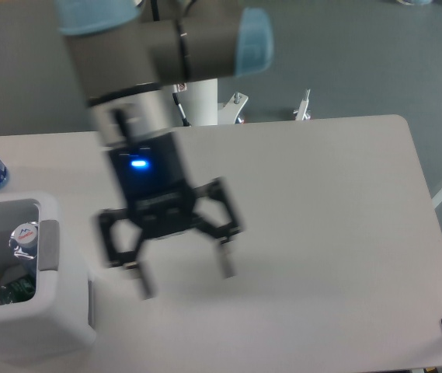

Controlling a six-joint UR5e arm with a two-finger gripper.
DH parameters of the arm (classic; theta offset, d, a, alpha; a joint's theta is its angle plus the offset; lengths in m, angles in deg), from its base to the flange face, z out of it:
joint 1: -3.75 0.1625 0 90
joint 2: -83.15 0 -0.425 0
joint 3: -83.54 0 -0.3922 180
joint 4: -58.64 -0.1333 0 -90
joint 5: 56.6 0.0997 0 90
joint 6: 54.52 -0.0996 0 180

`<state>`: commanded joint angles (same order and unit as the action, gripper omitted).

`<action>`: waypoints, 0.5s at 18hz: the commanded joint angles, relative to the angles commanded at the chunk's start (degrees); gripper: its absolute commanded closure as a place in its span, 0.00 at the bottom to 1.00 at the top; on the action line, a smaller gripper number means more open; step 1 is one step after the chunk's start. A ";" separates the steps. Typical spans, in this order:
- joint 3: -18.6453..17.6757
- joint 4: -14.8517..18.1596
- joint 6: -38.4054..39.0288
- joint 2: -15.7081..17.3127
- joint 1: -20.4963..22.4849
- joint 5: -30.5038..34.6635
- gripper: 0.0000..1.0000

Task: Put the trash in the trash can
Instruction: 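Open the gripper and raise it away from the bin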

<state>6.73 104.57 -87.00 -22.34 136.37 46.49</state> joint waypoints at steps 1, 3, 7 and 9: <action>-1.49 3.86 -3.88 1.76 1.40 0.09 0.00; -3.08 9.94 -11.78 3.96 3.26 0.09 0.00; -3.87 22.18 -22.20 7.74 6.51 0.09 0.00; -4.23 22.44 -21.67 8.01 6.87 -0.09 0.00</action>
